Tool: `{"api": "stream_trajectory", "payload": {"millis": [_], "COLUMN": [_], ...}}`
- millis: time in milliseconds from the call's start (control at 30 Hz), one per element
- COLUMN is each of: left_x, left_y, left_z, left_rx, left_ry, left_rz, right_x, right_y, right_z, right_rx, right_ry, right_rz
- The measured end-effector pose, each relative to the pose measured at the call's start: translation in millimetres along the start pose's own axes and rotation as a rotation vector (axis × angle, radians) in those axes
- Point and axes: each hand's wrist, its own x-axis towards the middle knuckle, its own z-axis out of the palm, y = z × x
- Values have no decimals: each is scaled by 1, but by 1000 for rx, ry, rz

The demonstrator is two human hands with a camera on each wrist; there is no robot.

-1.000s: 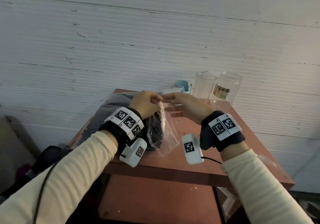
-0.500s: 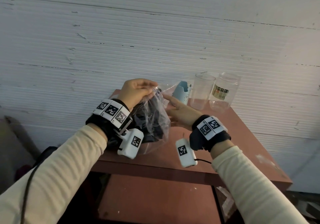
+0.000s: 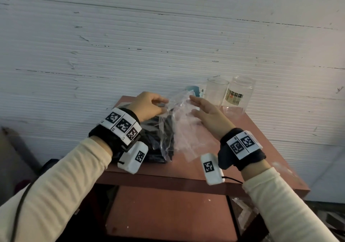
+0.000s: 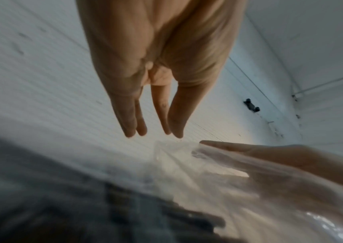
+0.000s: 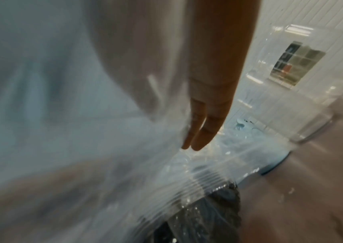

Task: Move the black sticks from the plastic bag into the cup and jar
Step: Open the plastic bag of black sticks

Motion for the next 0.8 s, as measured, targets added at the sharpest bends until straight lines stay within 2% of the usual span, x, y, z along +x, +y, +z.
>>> {"api": "stream_trajectory", "payload": {"millis": [67,100,233,300,467,667,800], "left_x": [3,4,7,8,9,4,6], "left_y": [9,15,31,31,21,29,27], "left_z": [1,2,17,24,28,35,32], "left_rx": [-17,-60,-177,-176,-387,-347,-201], "left_ry": [79,73,-78,-53,37,-36,-35], "left_rz": [46,60,17,-6,-43,-21,3], "right_x": [-2,-2,-7,-10,-12,-18,-19], "right_y": [-2,-3,-16,-21,-17,-18,-22], "right_z": [-1,-1,1,1,-8,-13,-9], "right_rx": [60,96,151,145,111,213,57], "right_ry": [-14,-22,-83,-95,-117,-192,-208], "right_rz": [-3,1,-8,-31,-16,-32,-85]}}
